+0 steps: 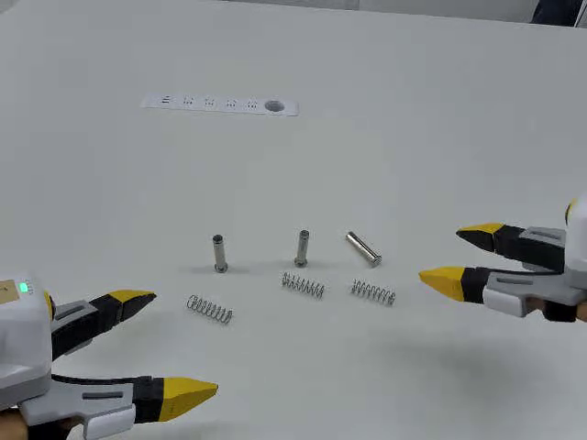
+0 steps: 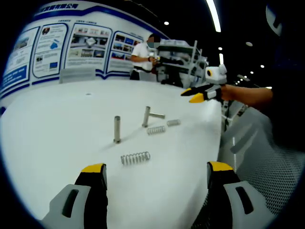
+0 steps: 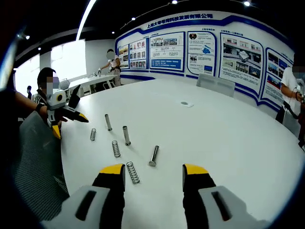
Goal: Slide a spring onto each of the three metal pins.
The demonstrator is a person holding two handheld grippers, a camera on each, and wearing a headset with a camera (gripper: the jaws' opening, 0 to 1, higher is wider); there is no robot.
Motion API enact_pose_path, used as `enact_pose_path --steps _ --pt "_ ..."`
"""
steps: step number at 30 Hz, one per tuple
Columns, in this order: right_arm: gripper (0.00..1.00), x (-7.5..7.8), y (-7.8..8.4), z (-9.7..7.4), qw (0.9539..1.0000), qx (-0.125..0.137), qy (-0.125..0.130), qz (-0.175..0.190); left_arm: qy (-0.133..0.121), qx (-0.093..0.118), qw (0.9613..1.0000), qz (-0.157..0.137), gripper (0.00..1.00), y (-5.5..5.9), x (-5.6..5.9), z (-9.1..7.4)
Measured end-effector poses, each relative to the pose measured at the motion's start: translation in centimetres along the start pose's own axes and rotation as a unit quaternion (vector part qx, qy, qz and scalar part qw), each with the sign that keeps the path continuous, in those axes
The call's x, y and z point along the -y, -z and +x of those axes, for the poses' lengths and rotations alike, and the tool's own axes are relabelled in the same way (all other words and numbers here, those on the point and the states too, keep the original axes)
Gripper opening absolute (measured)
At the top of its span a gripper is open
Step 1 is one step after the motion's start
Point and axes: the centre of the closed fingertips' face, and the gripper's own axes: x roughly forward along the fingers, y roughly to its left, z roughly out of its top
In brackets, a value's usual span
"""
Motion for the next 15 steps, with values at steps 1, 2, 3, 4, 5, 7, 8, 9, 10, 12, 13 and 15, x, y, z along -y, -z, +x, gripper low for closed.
enact_pose_path --steps 1,2,3,4,5,7,8,9,10,12,13,15 --pt "0.48 0.1 -0.1 0.2 1.0 -0.001 0.0 -0.001 0.0 0.001 1.0 0.0 0.88 0.0 0.0 0.0" --pt "0.47 0.1 -0.1 0.6 1.0 -0.005 0.001 -0.001 0.0 0.001 1.0 -0.001 0.88 0.0 0.1 0.0" --pt "0.46 0.2 -0.1 0.8 1.0 -0.008 0.002 -0.003 0.0 0.001 1.0 -0.001 0.88 0.1 0.1 0.0" --pt "0.46 0.2 -0.1 1.0 0.9999 -0.01 0.002 -0.005 0.0 0.001 1.0 -0.001 0.88 0.1 0.1 0.1" --pt "0.46 0.2 0.0 1.4 0.9998 -0.017 0.001 -0.008 0.0 0.001 1.0 -0.002 0.88 0.2 0.1 0.1" --pt "0.45 0.3 0.0 2.0 0.9997 -0.024 0.001 -0.01 0.0 0.0 1.0 -0.004 0.87 0.3 0.1 0.1" --pt "0.45 0.4 -0.1 2.2 0.9997 -0.025 0.0 -0.009 0.0 -0.001 1.0 -0.004 0.87 0.3 0.1 0.2" --pt "0.45 0.4 -0.1 2.4 0.9996 -0.026 0.0 -0.009 -0.001 -0.001 1.0 -0.004 0.87 0.3 0.1 0.2" --pt "0.44 0.5 -0.2 2.8 0.9996 -0.029 0.001 -0.008 -0.001 0.0 1.0 -0.004 0.87 0.2 0.1 0.2" --pt "0.42 0.7 -0.3 3.4 0.9994 -0.035 0.004 -0.007 -0.002 0.001 1.0 -0.004 0.87 0.1 0.1 0.1" --pt "0.41 0.8 -0.3 3.7 0.9992 -0.038 0.004 -0.007 -0.001 0.002 1.0 -0.004 0.87 0.1 0.1 0.1" --pt "0.39 0.9 -0.4 4.3 0.9989 -0.046 0.006 -0.007 -0.001 0.001 1.0 -0.003 0.87 0.1 0.2 0.2"
